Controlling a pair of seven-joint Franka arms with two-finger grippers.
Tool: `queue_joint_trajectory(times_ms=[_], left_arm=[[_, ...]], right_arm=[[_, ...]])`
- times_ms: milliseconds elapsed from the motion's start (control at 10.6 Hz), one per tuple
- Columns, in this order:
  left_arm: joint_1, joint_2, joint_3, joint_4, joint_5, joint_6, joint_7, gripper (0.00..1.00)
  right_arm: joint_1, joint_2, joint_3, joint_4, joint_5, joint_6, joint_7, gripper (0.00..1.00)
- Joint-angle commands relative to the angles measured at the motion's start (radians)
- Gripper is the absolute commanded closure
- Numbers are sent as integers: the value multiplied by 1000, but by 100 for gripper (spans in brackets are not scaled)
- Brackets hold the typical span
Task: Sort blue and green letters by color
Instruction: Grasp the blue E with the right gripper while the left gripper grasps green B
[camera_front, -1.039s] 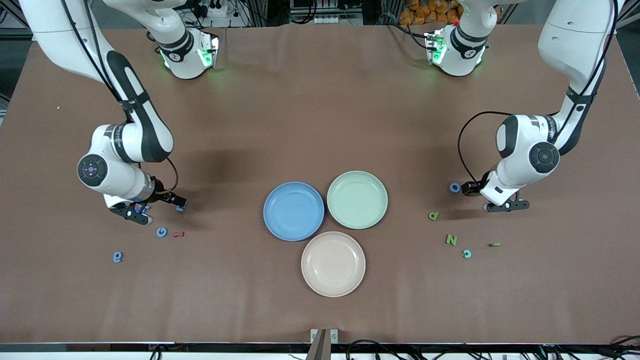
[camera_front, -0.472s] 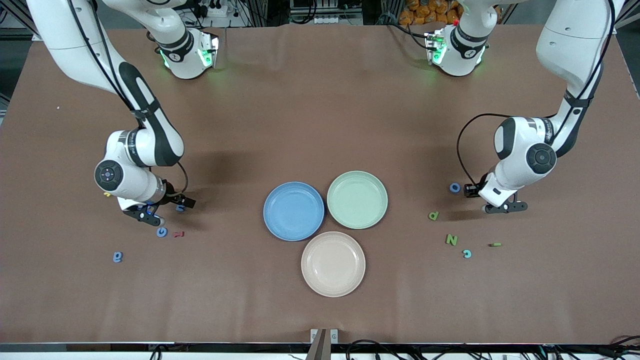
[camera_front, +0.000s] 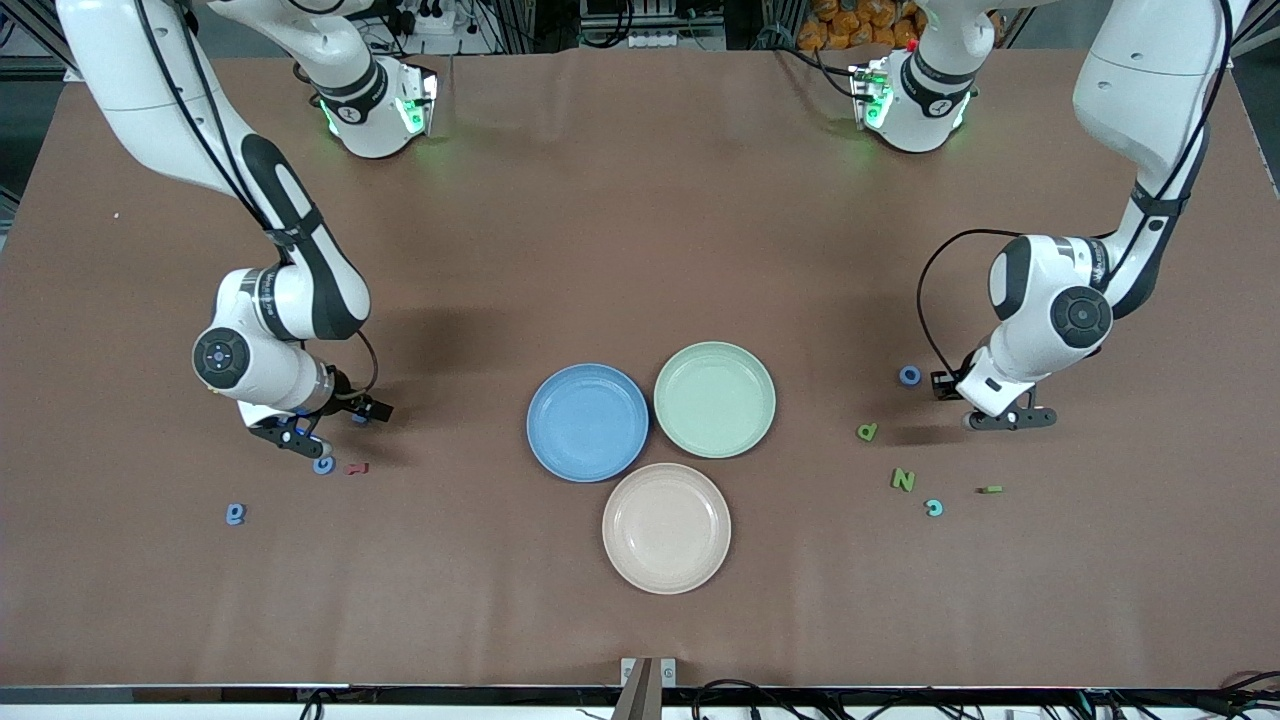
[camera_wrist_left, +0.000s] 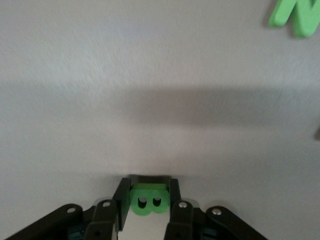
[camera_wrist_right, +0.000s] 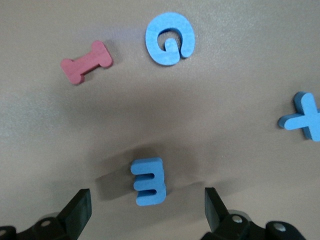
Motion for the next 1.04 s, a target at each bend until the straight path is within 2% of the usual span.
queue_joint_trajectory(times_ms=[0,189,283,378,472,661,945], left_arm=[[-28,-72,-13,52,36,-82,-61,100],[-51,-89,-77,118,36,-163,-142,100],[-55,-82,-124,157,31,-197,-191,100],[-67,-75,-166,177,28,-213,-270,100],[-95,-74,-186,189,28,-216,-347,100],[-176,-62,-188,221,25,-216,-462,100],[-325,45,-186,362,27,-216,-723,100]], right_arm=[[1,27,-1,37,8,1,-1,0],[1,27,-1,37,5,9,-5,0],[1,27,-1,37,0,13,-8,20],[0,27,-1,37,-1,13,-10,70],[0,27,-1,35,-1,10,-17,100],[-2,27,-1,35,-1,10,-19,100],[3,26,0,40,0,9,-17,100]])
